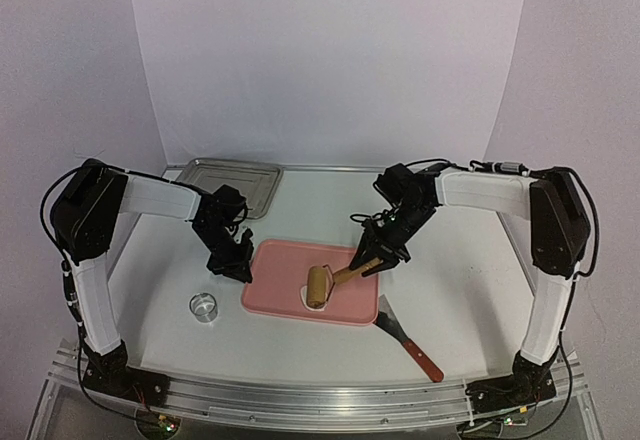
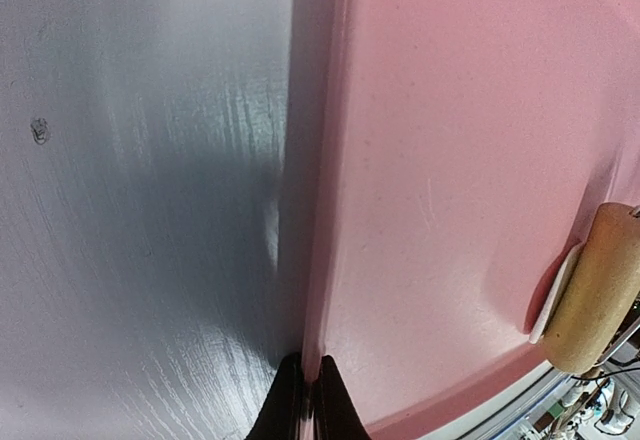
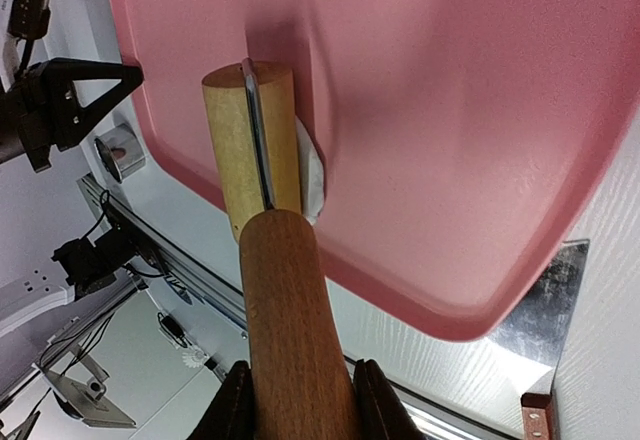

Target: Roll out the dumpling wrappers from the dough

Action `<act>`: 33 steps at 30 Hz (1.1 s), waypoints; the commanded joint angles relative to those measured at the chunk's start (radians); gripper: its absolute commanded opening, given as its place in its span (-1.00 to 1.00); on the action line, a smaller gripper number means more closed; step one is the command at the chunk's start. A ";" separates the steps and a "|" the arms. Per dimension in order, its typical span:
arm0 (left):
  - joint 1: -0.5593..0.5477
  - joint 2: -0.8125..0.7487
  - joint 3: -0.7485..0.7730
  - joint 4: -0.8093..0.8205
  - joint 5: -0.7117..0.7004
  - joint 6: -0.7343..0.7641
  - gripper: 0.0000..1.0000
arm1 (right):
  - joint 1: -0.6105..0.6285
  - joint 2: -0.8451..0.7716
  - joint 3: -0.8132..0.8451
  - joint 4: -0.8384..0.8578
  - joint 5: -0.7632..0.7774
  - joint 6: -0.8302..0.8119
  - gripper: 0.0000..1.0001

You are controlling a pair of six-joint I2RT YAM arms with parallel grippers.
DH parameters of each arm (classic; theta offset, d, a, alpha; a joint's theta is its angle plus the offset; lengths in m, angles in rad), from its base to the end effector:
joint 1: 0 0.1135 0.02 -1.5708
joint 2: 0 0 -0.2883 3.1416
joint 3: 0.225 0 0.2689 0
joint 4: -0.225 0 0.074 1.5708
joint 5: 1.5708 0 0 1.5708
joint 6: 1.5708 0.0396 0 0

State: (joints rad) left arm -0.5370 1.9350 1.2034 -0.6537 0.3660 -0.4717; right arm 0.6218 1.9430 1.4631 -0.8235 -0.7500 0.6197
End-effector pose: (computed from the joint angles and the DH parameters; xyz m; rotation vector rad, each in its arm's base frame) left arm 0.3178 -0.2057 0.1433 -0.1526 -3.0573 0.6335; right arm 0.3194 0.2621 0.2149 0.1463 -2.7098 -1.0797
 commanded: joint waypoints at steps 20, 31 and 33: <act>0.001 0.009 -0.022 -0.003 -0.052 -0.070 -1.00 | 0.018 0.153 -0.054 -0.215 0.283 -0.035 -1.00; 0.002 0.013 -0.015 -0.002 -0.054 -0.077 -1.00 | -0.012 0.006 -0.201 -0.262 0.334 -0.044 -1.00; 0.002 0.012 -0.016 -0.003 -0.056 -0.075 -1.00 | -0.009 0.017 -0.209 -0.261 0.328 -0.054 -1.00</act>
State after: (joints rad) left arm -0.5385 1.9327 1.2001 -0.6515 0.3634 -0.4797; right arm 0.6040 1.8945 1.3604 -0.7606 -0.7682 0.5718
